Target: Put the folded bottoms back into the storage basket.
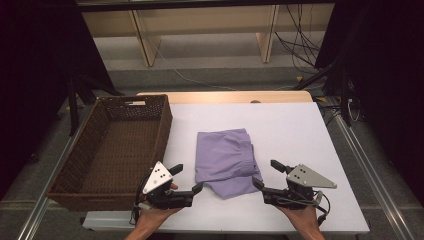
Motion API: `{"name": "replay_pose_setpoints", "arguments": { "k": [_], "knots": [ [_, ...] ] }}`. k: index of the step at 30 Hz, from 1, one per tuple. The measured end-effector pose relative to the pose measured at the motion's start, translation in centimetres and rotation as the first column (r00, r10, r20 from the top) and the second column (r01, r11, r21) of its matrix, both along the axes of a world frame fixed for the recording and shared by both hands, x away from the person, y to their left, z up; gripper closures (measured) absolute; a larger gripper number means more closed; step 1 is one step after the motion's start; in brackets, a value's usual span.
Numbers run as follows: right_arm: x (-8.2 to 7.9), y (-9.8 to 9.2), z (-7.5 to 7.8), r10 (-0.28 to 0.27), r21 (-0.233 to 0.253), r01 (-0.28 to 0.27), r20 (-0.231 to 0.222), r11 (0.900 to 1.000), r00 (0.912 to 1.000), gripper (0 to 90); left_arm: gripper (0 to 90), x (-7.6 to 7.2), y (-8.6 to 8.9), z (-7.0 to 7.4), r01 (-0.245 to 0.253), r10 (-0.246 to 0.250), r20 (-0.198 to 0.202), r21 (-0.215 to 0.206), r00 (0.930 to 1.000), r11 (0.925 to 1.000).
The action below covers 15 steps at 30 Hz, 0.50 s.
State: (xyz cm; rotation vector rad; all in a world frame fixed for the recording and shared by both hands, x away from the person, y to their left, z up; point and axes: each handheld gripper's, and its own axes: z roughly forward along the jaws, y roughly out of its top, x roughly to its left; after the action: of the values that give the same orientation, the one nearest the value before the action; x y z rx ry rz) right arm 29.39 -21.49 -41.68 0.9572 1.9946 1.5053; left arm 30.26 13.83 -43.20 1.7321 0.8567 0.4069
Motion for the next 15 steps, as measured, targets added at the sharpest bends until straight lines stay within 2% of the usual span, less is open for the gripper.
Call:
{"name": "replay_pose_setpoints", "arguments": {
  "k": [2,5,8,9,10,11,15],
  "knots": [
    [0.1,0.0,0.0,0.001,-0.004,-0.001,0.004,1.0,1.0,21.9,12.1,0.1,0.0,0.0,-0.001,0.001,-0.007,-0.006,1.0,1.0],
    [0.4,0.2,0.3,-0.002,-0.027,0.002,0.007,1.0,1.0,23.1,12.3,0.6,-0.1,0.0,0.002,-0.003,-0.067,-0.015,0.9977,0.9999],
    [0.6,0.2,0.5,0.002,-0.045,-0.002,0.006,0.999,1.0,23.7,12.3,0.8,-0.2,0.0,-0.001,0.0,-0.091,-0.015,0.9959,0.9999],
    [0.8,0.3,0.5,0.0,-0.055,0.0,0.009,0.998,1.0,23.8,12.3,1.0,-0.2,0.0,-0.006,0.004,-0.117,-0.017,0.9931,0.9998],
    [0.9,0.3,0.6,-0.001,-0.056,0.002,0.01,0.998,0.9999,24.0,12.3,1.0,-0.2,0.0,-0.006,0.004,-0.117,-0.017,0.9931,0.9998],
    [1.0,0.3,0.7,-0.002,-0.061,0.002,0.01,0.998,1.0,24.0,12.3,1.1,-0.2,0.0,-0.009,0.006,-0.14,-0.022,0.9901,0.9997],
    [1.5,0.2,0.9,0.0,-0.079,0.001,0.008,0.997,1.0,23.9,12.4,1.4,-0.3,-0.2,-0.015,0.013,-0.171,-0.011,0.9852,0.9998]
  ]
}}
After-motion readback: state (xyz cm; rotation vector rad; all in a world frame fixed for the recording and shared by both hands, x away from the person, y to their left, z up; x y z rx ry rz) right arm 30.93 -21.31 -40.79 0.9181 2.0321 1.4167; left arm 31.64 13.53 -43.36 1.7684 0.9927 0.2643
